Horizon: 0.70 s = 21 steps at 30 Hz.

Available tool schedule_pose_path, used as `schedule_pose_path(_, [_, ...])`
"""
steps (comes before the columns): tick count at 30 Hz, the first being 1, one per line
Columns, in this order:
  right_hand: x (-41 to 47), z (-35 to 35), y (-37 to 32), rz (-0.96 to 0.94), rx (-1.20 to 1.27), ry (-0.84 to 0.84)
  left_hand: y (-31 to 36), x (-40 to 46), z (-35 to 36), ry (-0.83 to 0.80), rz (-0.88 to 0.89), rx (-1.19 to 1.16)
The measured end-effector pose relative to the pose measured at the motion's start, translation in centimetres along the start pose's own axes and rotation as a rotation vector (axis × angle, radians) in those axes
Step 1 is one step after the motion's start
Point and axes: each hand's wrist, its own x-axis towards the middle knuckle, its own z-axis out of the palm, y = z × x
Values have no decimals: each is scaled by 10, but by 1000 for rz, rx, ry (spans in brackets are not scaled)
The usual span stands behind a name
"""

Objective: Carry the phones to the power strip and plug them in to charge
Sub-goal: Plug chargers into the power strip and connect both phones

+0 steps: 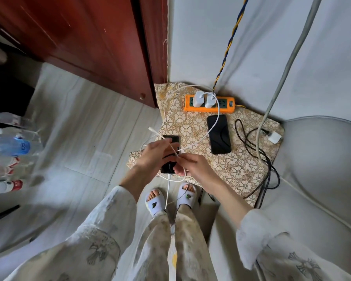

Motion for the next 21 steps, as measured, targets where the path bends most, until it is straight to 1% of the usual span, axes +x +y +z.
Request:
schedule_pose_path(3, [-2, -1, 7, 24, 2, 26, 2, 5, 8, 141, 27, -175])
schedule_pose_path(4, [-2, -5, 10, 21, -32, 24, 1, 7, 10, 178, 41, -194])
schedule_pose_path(6, [-1, -19, 17, 14, -115, 22, 2, 12, 13, 203, 83, -196])
schedule_pose_path(7, [2, -29, 20, 23, -108, 56, 3, 14, 15, 199, 116, -178])
schedule_pose_path(8, [8, -39, 23, 31, -80, 126, 5, 16, 15, 190, 154, -143])
schedule_pose_path(9, [17, -51, 28, 35, -81, 234, 6, 20, 16, 176, 190, -97])
schedule_pose_path(10, [28, -64, 33, 44, -149, 361, 5, 24, 16, 159, 219, -45])
schedule_pose_path(11, [39, -76, 39, 59, -281, 481, 1, 29, 17, 145, 235, 3])
schedule_pose_path(13, [62, -96, 51, 72, -526, 626, -8, 38, 18, 129, 235, 69])
schedule_pose_path(17, [102, -113, 65, 64, -786, 729, -28, 56, 19, 125, 215, 164])
schedule_pose_path(21, [124, -117, 73, 106, -928, 733, -43, 62, 17, 85, 176, 98])
